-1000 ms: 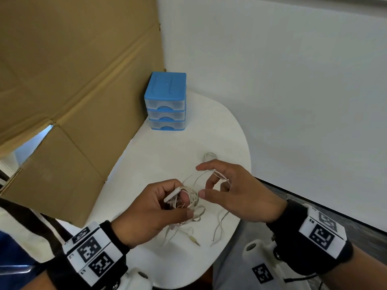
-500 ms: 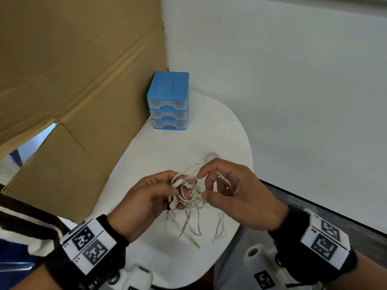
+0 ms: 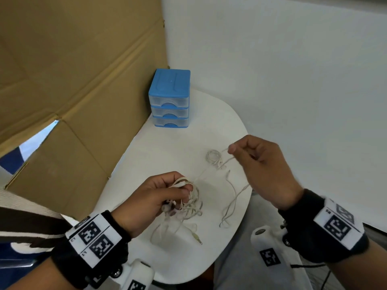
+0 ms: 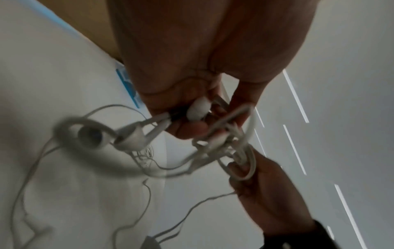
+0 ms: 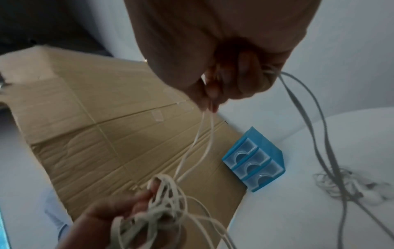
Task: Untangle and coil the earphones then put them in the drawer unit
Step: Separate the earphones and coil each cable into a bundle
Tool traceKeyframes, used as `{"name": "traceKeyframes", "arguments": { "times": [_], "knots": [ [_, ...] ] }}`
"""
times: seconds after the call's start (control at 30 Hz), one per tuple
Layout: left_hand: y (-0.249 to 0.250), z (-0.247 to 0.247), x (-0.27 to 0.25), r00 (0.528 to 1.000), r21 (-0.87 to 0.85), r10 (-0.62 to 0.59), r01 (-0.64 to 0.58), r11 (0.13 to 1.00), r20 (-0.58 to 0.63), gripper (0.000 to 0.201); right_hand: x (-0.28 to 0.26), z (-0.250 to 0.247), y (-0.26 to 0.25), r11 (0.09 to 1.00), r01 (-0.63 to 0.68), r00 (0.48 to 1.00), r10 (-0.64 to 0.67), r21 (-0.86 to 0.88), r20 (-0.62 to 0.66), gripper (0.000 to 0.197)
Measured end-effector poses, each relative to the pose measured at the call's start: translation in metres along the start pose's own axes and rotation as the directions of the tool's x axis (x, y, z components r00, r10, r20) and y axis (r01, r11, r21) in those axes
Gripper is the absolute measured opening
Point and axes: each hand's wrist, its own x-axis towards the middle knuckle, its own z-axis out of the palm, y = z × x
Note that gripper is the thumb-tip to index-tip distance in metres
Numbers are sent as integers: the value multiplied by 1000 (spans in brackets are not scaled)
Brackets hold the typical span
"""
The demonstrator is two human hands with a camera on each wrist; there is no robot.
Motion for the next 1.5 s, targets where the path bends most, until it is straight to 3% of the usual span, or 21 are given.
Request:
{"name": "traceKeyframes", "arguments": {
  "times": [0.07, 0.13, 0.2, 0.3, 0.4, 0.47, 0.6, 0.77, 0.87, 0.93, 1.03, 1.1, 1.2, 1.33, 1.43, 1.5],
  "knots": [
    [0, -2, 0, 1000, -102, -17, 16, 995, -9, 13, -4, 4, 5, 995, -8, 991, 22, -104, 134, 9],
    [1, -2, 1, 1000, -185, -15, 13, 983, -10, 16, -9, 8, 11, 945, -2, 961, 92, -326, 262, 24],
    [2, -1, 3, 1000, -214, 0, -4, 977, -19, 19, -15, 11, 13, 891, 58, 953, 85, -449, 292, 31],
    [1, 1, 4, 998, -206, 18, -29, 978, -54, 25, -26, 21, 8, 906, 244, 966, -195, -344, 171, 16],
    [0, 4, 4, 997, -170, 39, -49, 984, -62, 23, -33, 26, 0, 914, 364, 931, -348, -177, 114, 5],
    [0, 4, 3, 997, -164, 48, -57, 985, -60, 24, -37, 29, -5, 907, 401, 914, -387, -130, 121, 5],
    [4, 8, -1, 995, -144, 70, -79, 986, -66, 29, -40, 34, -2, 900, 384, 923, -368, -205, 113, 18],
    [9, 11, -4, 985, 143, 141, -126, 982, -96, 24, -37, 37, 7, 872, 418, 907, -386, -257, 167, 5],
    [10, 10, -2, 968, 229, 168, -124, 965, -185, 15, -39, 37, 9, 918, 347, 930, -309, -194, 198, 6],
    [9, 6, 1, 949, 241, 176, -112, 964, -262, 15, -36, 34, 6, 975, 204, 967, -187, -89, 171, 9],
    [7, -2, 5, 944, 107, 91, -60, 992, -318, 11, -26, 25, 1, 996, 13, 986, -28, 91, 162, 13],
    [9, -8, 9, 945, -56, 40, -61, 997, -326, 3, -21, 18, -4, 967, -90, 982, 47, 237, 183, 13],
    [8, -16, 12, 950, -197, 10, -75, 978, -312, 10, -17, 11, -12, 831, -217, 961, 88, 513, 264, 11],
    [3, -22, 15, 942, -218, -137, 71, 973, -306, 15, -12, 4, -23, 717, -254, 957, 89, 649, 276, 7],
    [-1, -23, 16, 929, -205, -232, 177, 963, -289, 17, -10, -3, -33, 761, -199, 975, 87, 618, 206, 7],
    [-3, -22, 18, 928, -184, -228, 179, 966, -295, 15, -8, -9, -38, 798, -155, 983, 64, 582, 174, 8]
  ]
}}
